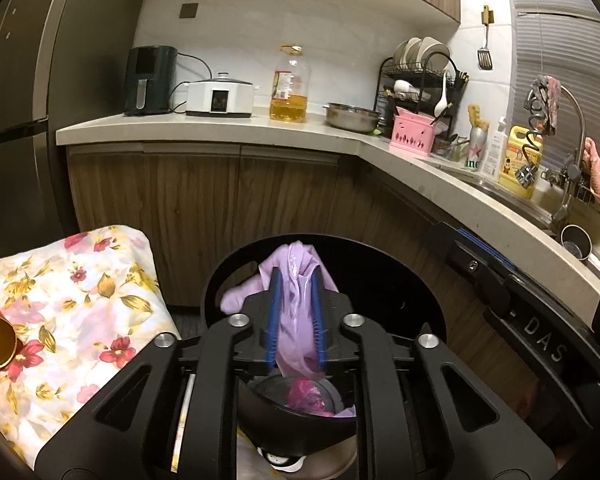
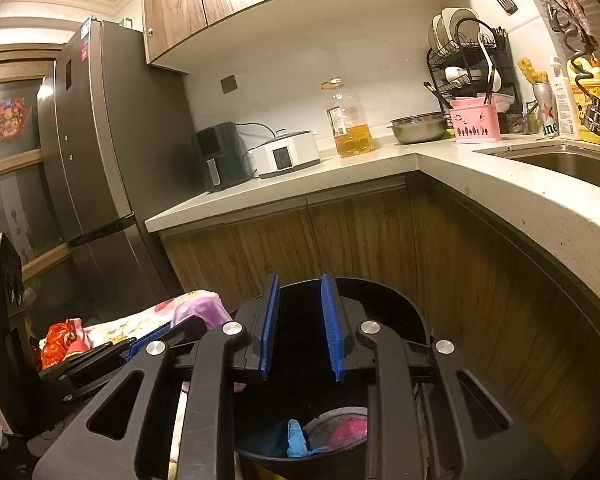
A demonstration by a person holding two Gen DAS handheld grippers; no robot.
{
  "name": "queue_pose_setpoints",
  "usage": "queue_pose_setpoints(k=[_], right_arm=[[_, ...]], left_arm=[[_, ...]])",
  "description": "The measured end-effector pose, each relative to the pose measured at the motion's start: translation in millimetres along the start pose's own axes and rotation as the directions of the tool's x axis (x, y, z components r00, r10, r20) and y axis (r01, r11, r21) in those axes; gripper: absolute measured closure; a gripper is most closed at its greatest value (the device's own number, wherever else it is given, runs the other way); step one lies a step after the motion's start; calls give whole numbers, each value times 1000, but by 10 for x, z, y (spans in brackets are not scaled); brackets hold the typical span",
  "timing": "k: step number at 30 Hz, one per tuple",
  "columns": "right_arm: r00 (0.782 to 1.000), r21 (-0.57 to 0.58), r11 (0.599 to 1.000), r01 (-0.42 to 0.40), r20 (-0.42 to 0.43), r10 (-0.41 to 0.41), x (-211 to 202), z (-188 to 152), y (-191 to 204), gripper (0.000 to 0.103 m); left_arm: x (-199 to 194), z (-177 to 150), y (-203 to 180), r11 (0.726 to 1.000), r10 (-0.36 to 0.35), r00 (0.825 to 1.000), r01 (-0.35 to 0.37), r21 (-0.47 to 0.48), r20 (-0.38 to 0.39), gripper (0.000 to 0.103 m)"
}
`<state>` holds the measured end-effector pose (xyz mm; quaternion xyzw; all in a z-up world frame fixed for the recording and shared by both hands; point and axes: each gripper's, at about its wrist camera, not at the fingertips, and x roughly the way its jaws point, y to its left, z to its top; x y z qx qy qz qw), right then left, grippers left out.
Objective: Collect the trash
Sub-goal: 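Move both tools back to the table toward the printed wrapper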
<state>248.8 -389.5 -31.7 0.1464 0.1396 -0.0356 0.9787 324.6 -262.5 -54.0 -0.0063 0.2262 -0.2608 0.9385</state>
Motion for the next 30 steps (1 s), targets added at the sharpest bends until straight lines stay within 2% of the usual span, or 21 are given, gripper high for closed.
queue_pose_setpoints(k=[1, 3, 6, 12, 17, 20, 26, 30], right_arm=[[1000, 3, 1000, 2, 1, -2, -10, -4, -6, 76], [1000, 7, 1000, 6, 4, -6, -31, -10, -9, 72], [1000, 9, 1000, 10, 5, -10, -47, -14, -12, 68], [1000, 8, 1000, 14, 17, -14, -114, -33, 18, 53], [999, 6, 1000, 8, 31, -8, -211, -65, 71, 36], [999, 6, 1000, -6, 36, 5, -258, -75, 113, 30], [999, -15, 999, -37, 31, 38, -375, -158, 312, 28], [997, -36, 997, -74, 25, 75, -451, -235, 510, 28]], left_arm=[[-6, -3, 2, 1000, 4, 1000, -4, -1, 3, 78], [-29, -10, 24, 1000, 12, 1000, -12, -10, 12, 60], [-81, -22, 69, 999, 32, 999, -32, -25, 31, 46], [-227, -35, 143, 996, 85, 994, -83, -36, 65, 28], [-460, -84, 222, 989, 138, 985, -133, -57, 99, 20], [-613, -130, 280, 983, 179, 977, -173, -63, 113, 19], [-1005, -291, 519, 957, 282, 952, -269, -113, 122, 17], [-1289, -429, 738, 929, 359, 926, -342, -143, 116, 17]])
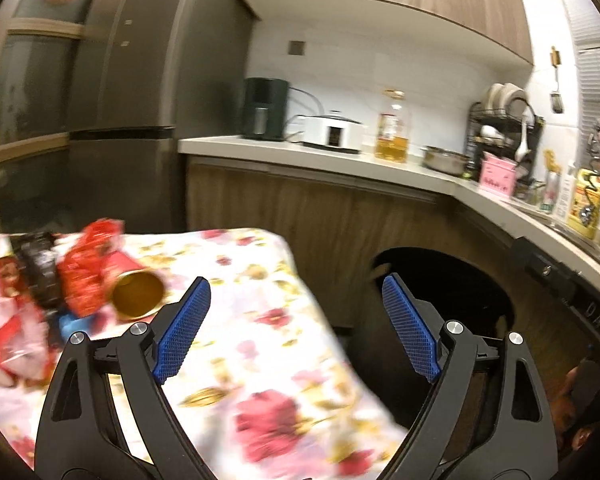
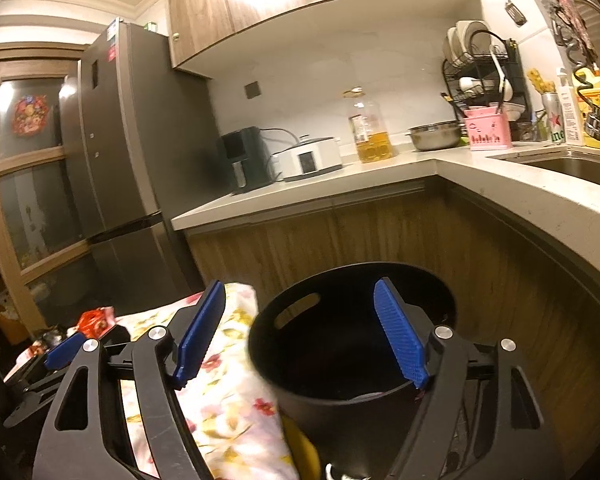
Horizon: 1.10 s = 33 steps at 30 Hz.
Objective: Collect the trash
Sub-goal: 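Move both tools back to the table toward the printed wrapper, then grasp the printed wrapper with the left tool while the right tool grasps the gold-rimmed cup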
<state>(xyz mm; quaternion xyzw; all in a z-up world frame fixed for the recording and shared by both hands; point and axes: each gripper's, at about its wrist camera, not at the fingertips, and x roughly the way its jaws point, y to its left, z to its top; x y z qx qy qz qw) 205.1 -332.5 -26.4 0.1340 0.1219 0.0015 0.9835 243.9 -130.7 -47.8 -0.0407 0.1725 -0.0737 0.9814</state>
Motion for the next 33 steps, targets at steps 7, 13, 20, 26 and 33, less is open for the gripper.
queue_pose_setpoints(k=[7, 13, 20, 26, 33], right_arm=[[998, -17, 998, -68, -17, 67, -69, -153, 424, 28], [988, -49, 988, -144, -56, 141, -89, -369, 876, 28], [972, -75, 972, -223, -97, 215, -63, -540, 1348, 28], [962, -102, 961, -258, -121, 245, -6, -637, 1613, 28], [956, -105, 957, -272, -142, 256, 140, -686, 1783, 28]], left_arm=[[-356, -127, 631, 983, 176, 984, -175, -48, 14, 17], [-611, -256, 1241, 946, 312, 950, -310, -90, 2, 17], [-747, -353, 1870, 908, 383, 923, -385, -167, -41, 22], [-615, -362, 2088, 911, 351, 933, -361, -200, -82, 43], [-393, -401, 2203, 915, 317, 937, -342, -213, -146, 72]])
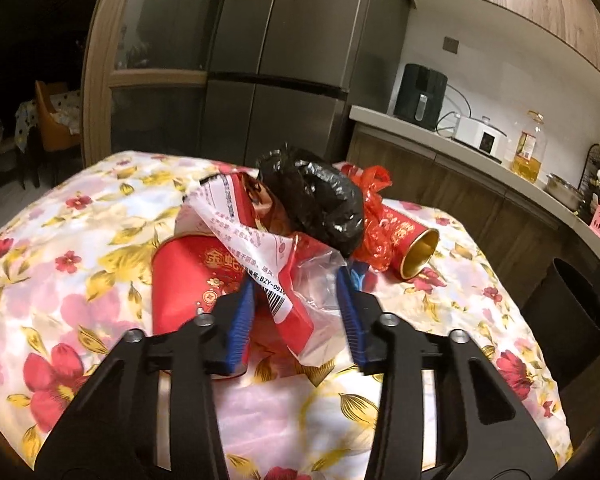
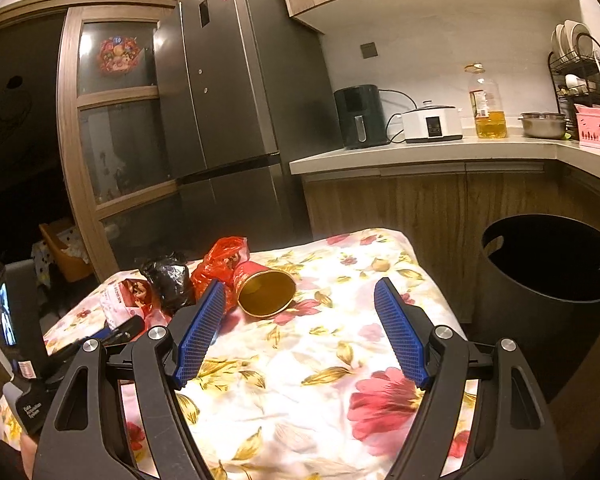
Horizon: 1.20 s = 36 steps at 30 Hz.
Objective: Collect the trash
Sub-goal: 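Grasp the printed wrapper with the left tool while the right tool grasps the gold-rimmed cup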
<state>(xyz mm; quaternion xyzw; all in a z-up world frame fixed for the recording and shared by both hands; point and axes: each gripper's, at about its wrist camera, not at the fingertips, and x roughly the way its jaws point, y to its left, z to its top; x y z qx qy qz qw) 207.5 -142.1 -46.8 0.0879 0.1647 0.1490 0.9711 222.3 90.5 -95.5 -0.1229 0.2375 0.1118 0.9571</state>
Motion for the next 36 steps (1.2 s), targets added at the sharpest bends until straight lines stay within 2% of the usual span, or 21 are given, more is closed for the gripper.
queue_pose_setpoints(k=[3, 8, 13, 24, 36], right_arm=[[1000, -2, 1000, -9, -8, 9, 86, 3, 26, 28], [999, -9, 1000, -19, -27, 18, 236, -21, 112, 28], [998, -7, 1000, -28, -57, 28, 433, -49, 193, 28], [991, 9, 999, -31, -133, 32, 1023, -126, 371, 46], [975, 78, 996, -33, -219, 50, 1538, -166, 446, 57]], left_arm=[[75, 3, 32, 1000, -15, 999, 14, -19, -32, 87], [77, -6, 60, 999, -48, 998, 47, -22, -34, 102], [-100, 7, 55, 997, -78, 997, 78, -20, 14, 103], [-544, 155, 200, 995, -90, 986, 96, -34, 138, 103], [-519, 215, 255, 994, -105, 983, 109, -16, 153, 103]])
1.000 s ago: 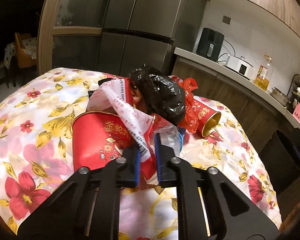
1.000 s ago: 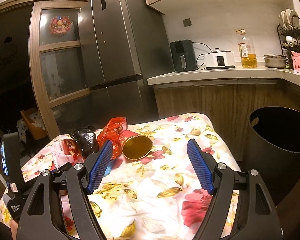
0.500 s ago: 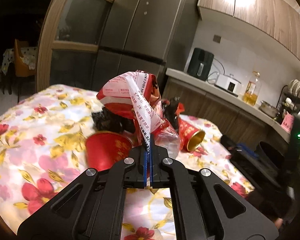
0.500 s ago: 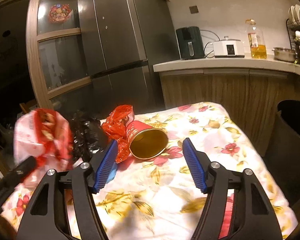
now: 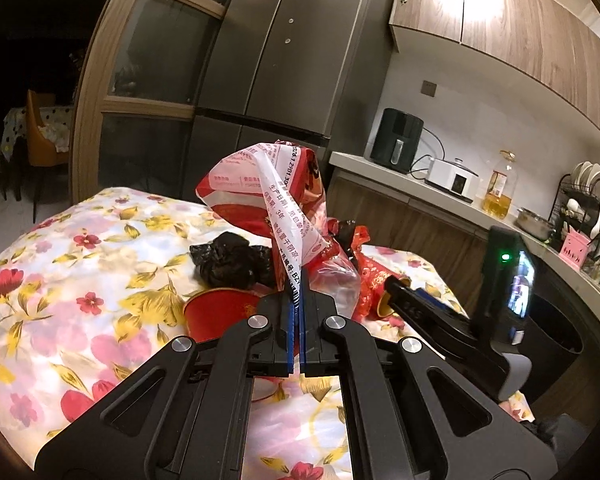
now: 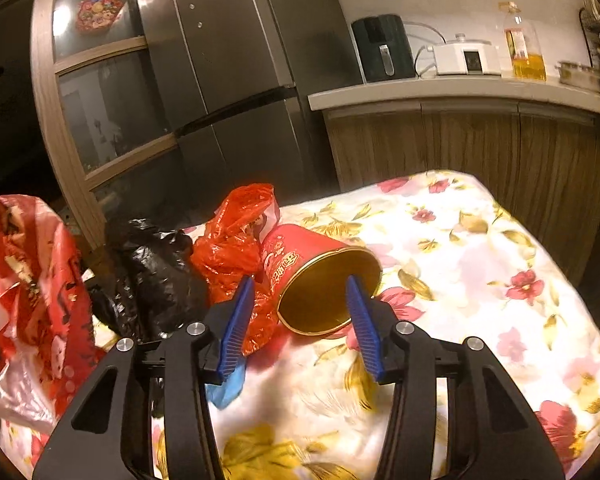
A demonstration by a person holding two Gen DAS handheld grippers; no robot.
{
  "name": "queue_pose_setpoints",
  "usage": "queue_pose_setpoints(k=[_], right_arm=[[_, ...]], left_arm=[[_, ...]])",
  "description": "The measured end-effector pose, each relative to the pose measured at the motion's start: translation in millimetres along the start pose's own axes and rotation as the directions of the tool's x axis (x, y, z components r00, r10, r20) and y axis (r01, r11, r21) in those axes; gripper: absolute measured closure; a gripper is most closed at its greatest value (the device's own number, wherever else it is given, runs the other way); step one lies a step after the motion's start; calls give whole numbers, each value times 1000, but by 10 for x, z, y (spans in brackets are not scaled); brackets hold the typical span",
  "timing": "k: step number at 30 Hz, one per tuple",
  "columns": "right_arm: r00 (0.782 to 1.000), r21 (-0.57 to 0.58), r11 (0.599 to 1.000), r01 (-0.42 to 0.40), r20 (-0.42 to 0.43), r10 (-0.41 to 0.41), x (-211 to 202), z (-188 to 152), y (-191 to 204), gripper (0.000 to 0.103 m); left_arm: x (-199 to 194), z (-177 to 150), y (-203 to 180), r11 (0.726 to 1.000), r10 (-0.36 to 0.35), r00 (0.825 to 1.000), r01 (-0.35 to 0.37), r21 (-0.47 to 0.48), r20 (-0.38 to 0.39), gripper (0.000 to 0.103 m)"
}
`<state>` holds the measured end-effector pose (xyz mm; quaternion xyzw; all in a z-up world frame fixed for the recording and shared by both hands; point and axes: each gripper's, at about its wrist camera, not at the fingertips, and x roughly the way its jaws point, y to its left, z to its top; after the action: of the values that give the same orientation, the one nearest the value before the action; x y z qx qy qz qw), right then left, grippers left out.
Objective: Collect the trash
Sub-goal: 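Grasp the printed wrapper with the left tool while the right tool grasps the gold-rimmed cup, then carry the wrapper and gold-rimmed cup over the black bin with both tools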
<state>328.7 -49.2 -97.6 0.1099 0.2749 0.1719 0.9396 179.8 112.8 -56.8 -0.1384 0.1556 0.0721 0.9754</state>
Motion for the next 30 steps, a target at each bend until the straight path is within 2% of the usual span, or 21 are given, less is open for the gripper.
queue_pose_setpoints(k=[3, 6, 8, 11, 21, 30], right_arm=[[1000, 37, 999, -16, -18, 17, 99, 24, -24, 62], [999, 35, 999, -35, -31, 36, 154, 34, 9, 77], [998, 21, 999, -49, -42, 49, 174, 27, 39, 90], [998, 15, 998, -61, -29, 61, 131, 29, 52, 98], [997, -57, 998, -27, 68, 31, -348, 41, 8, 99], [991, -55, 998, -25, 130, 32, -857, 53, -149, 99]], left_arm=[[37, 19, 4, 1000, -6, 1000, 6, 8, 2, 103], [67, 22, -5, 1000, -8, 1000, 8, 12, -3, 103], [85, 23, -7, 1000, -10, 1000, 10, 14, -5, 103], [94, 26, -11, 1000, -9, 1000, 9, 14, -6, 103], [62, 29, -68, 1000, -17, 1000, 17, 19, 4, 103], [-91, 27, -273, 998, -46, 999, 45, 43, 19, 103]])
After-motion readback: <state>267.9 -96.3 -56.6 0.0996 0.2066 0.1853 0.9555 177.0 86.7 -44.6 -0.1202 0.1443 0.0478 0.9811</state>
